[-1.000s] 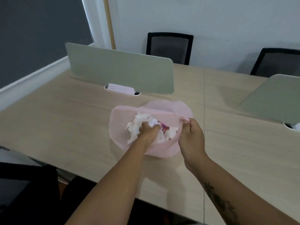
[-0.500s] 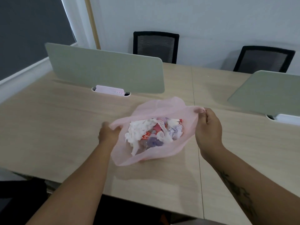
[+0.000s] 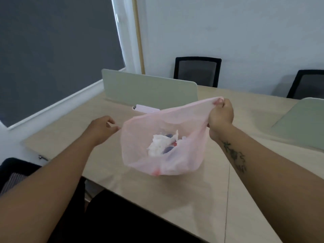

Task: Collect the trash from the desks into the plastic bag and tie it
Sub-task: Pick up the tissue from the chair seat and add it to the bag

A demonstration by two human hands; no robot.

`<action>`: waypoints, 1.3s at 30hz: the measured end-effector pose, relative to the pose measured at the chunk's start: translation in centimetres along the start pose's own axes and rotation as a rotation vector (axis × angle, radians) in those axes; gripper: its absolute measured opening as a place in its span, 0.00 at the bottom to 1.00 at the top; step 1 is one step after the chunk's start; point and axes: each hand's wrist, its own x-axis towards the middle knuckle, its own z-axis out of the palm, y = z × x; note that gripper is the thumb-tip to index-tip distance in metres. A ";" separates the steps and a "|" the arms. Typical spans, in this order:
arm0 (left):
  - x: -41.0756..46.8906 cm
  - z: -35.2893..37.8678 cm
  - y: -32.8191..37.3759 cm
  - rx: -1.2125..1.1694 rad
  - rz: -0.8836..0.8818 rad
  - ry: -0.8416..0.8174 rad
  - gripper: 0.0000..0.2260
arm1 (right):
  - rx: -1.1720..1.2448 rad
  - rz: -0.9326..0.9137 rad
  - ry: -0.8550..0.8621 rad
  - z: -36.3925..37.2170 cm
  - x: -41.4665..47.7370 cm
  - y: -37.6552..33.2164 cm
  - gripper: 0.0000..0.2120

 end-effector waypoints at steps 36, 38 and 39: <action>-29.3 5.8 -1.9 -0.314 -0.838 0.463 0.32 | 0.129 -0.168 -0.622 3.9 -9.2 -8.3 0.17; -28.7 6.9 0.1 -0.367 -0.876 0.497 0.31 | 0.131 -0.145 -0.633 3.9 -9.1 -8.7 0.17; -28.4 7.2 0.9 -0.394 -0.892 0.499 0.31 | 0.127 -0.140 -0.636 3.8 -9.0 -9.0 0.17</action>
